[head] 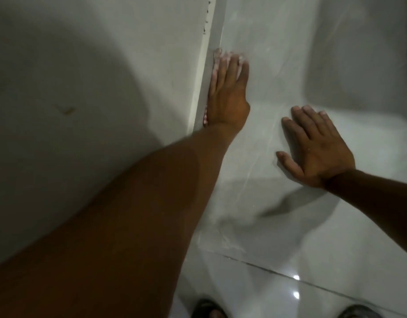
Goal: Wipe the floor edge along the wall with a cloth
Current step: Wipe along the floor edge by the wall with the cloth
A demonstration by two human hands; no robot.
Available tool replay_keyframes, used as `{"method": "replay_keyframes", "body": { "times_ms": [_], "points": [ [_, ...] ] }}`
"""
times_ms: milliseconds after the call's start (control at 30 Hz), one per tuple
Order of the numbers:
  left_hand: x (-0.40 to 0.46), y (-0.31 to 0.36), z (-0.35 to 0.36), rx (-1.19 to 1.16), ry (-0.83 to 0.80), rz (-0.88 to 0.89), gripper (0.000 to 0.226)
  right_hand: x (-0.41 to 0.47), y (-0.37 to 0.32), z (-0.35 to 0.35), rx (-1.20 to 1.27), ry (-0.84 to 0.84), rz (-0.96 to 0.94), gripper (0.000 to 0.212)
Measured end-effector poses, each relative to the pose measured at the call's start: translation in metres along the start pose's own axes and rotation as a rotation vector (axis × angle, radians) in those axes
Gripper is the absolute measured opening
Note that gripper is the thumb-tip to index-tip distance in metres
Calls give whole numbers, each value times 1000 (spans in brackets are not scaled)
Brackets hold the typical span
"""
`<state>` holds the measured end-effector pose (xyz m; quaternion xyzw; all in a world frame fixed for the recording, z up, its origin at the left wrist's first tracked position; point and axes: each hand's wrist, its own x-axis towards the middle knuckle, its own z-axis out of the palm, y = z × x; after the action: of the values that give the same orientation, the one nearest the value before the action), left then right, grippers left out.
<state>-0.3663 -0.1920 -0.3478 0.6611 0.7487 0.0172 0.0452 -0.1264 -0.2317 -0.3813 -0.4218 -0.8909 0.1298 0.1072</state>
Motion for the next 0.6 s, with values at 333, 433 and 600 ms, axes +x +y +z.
{"method": "replay_keyframes", "body": {
  "times_ms": [333,433,600],
  "points": [
    [-239,-9,21,-158,8,-37,55,0,3,6,12,3,-9,79],
    [-167,-10,16,-202,80,2,58,0,2,4,30,33,-9,78],
    [6,-7,4,-195,70,17,69,-1,4,6,22,36,-13,77]
  ]
}}
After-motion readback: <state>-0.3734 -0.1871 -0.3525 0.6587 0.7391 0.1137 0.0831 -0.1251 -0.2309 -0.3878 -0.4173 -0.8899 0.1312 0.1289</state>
